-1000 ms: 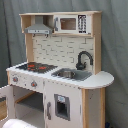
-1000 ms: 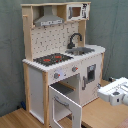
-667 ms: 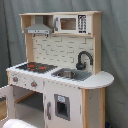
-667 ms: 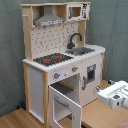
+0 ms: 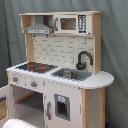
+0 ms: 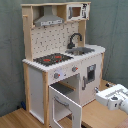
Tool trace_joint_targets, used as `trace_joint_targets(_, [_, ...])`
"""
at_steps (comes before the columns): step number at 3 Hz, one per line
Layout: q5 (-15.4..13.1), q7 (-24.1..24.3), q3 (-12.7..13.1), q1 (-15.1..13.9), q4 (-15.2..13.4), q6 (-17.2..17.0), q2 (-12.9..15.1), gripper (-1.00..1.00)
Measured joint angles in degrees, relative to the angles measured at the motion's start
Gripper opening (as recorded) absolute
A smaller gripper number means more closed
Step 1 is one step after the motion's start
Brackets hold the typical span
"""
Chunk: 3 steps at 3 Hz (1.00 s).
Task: Play with the kitchen
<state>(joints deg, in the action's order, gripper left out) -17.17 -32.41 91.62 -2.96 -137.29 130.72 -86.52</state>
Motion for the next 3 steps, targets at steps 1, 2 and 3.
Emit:
trace_joint_targets(1, [-1.53,5.35,0.39,-0.62,-1.93,2.49,0.0,1.0])
trace_joint_targets(2, [-2.5,10.94,0.33,-1.74,-3.26,4.94,0.0,1.0])
trace_joint_targets(3, [-2.51,16.96,-0.5,-3.09,-3.86,6.65,0.02,1.0])
